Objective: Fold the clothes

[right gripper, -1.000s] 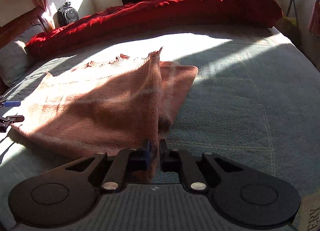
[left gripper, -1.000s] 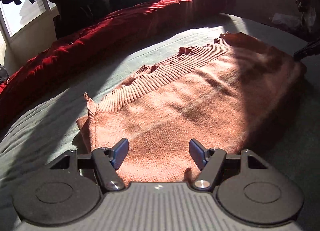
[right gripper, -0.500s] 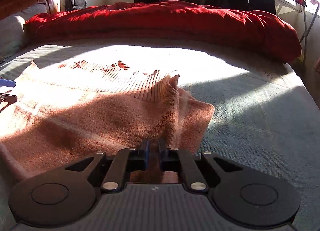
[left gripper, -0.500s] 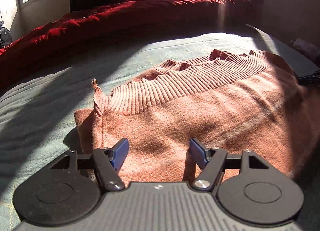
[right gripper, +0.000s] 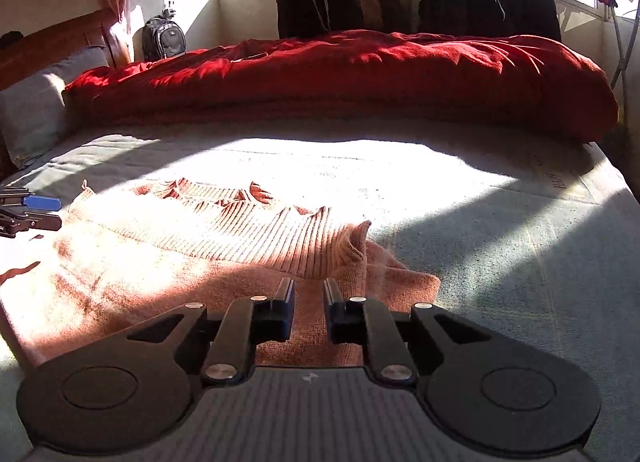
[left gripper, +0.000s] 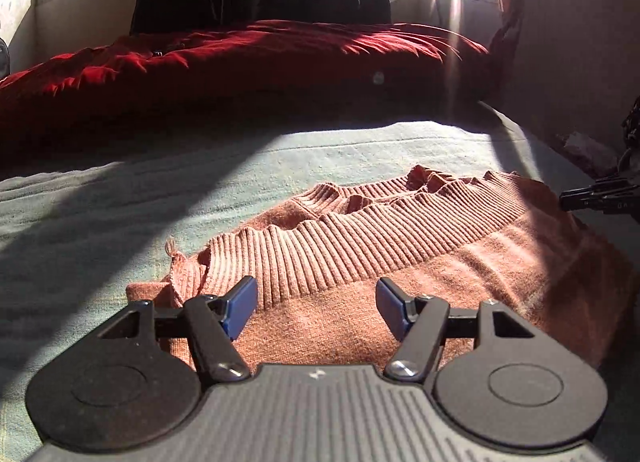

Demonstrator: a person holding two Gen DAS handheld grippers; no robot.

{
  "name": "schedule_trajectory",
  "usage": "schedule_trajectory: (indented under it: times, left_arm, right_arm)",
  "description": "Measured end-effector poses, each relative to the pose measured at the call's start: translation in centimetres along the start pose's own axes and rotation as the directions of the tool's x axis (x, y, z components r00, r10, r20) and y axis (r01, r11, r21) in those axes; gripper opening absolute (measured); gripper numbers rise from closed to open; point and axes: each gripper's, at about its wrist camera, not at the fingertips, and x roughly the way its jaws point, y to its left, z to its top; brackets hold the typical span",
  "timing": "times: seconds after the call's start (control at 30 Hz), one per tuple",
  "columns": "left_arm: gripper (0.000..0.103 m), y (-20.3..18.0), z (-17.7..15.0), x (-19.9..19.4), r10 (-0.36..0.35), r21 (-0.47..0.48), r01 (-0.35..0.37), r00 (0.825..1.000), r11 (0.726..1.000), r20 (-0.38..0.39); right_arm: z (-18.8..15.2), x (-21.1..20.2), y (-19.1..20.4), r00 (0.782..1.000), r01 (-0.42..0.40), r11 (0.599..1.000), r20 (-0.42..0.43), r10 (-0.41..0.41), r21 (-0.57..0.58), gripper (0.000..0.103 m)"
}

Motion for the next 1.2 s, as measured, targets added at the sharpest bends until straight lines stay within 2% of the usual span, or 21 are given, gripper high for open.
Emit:
schedule_trajectory:
  times: [0.07, 0.1, 0.13, 0.2, 0.27, 0.33, 0.4, 0.43, 0.5, 0.63, 0.77, 0.93, 1.07, 1.13, 1.2]
  left_arm:
    - [0.066, 1.4, -0.1, 1.9, 0.056, -0.046, -0.057, 0.998, 0.997, -0.032]
    - [0.071, 2.3, -0.2, 2.8, 0.084, -0.076, -0.088, 0.995, 0.993, -0.056]
    - [0.075, 3.1, -0.5, 3.3, 0.08, -0.107, -0.086, 0.995, 0.991, -0.062]
    - [0.076, 5.1, -1.2, 3.7, 0.014, -0.207, -0.024, 0.999, 0.978, -0.047]
    - [0.076, 5.1, -1.4, 3.3, 0.013, -0.205, -0.022, 0.999, 0.978, -0.041]
    - [0.076, 4.5, -1.1, 2.8, 0.032, -0.184, -0.042, 0.998, 0.982, -0.055]
    - [0.071, 3.6, -0.8, 1.6, 0.046, -0.15, -0.054, 0.997, 0.987, -0.057]
    - [0.071, 3.1, -0.8, 0.6, 0.046, -0.127, -0.052, 0.998, 0.991, -0.051]
    - [0.071, 2.0, -1.1, -1.4, 0.031, -0.073, -0.034, 0.999, 0.997, -0.04]
    - [0.071, -0.2, -3.2, -5.3, 0.02, 0.047, -0.018, 0.999, 0.999, -0.044]
    - [0.071, -1.0, -6.8, -8.3, -0.009, 0.024, 0.01, 0.998, 1.0, -0.057]
    - [0.071, -1.5, -10.3, -9.1, -0.022, 0.032, 0.026, 0.992, 0.999, -0.127]
    - [0.071, -2.1, -10.0, -10.4, -0.01, 0.023, 0.013, 0.991, 1.0, -0.135]
    - [0.071, -3.1, -9.9, -11.6, 0.014, 0.083, -0.003, 0.991, 0.997, -0.133]
    - [0.072, -5.1, -10.0, -12.6, 0.078, 0.216, -0.055, 0.992, 0.975, -0.101]
  right_arm:
    - [0.1, 2.2, -0.7, 0.999, 0.025, 1.0, -0.034, -0.025, 0.005, 0.017]
    - [0.0, 3.2, -1.2, 0.998, 0.042, 0.999, -0.052, -0.041, 0.009, 0.013]
    - [-0.1, 4.0, -1.7, 0.997, 0.049, 0.999, -0.063, -0.048, 0.021, 0.011]
    - [-0.3, 4.5, -2.8, 0.998, 0.036, 0.997, -0.053, -0.032, 0.073, 0.002]
    - [-0.4, 4.6, -3.4, 0.999, 0.03, 0.995, -0.045, -0.025, 0.1, 0.0]
    - [-0.4, 4.1, -3.2, 0.999, 0.024, 0.994, -0.041, -0.02, 0.107, 0.0]
    - [-0.3, 3.3, -2.9, 0.999, 0.02, 0.994, -0.038, -0.016, 0.11, 0.003]
    - [-0.3, 2.9, -2.7, 0.999, 0.018, 0.994, -0.037, -0.014, 0.111, 0.007]
    - [-0.2, 1.3, -1.7, 1.0, 0.006, 0.996, -0.025, -0.004, 0.088, 0.022]
    - [-0.8, -2.8, 1.2, 0.998, -0.06, 0.998, -0.016, 0.06, 0.018, 0.023]
    - [-3.1, -5.6, 2.5, 0.994, -0.098, 0.995, -0.048, 0.098, 0.004, 0.023]
    - [-7.3, -6.7, 2.3, 0.986, -0.098, 0.994, -0.13, 0.103, 0.05, 0.026]
    - [-9.2, -8.7, 1.4, 0.986, -0.102, 0.985, -0.115, 0.118, 0.14, 0.026]
    - [-9.2, -10.1, 1.8, 0.989, -0.081, 0.989, -0.109, 0.095, 0.122, 0.027]
    - [-9.1, -11.4, 2.6, 0.993, -0.047, 0.997, -0.104, 0.054, 0.066, 0.04]
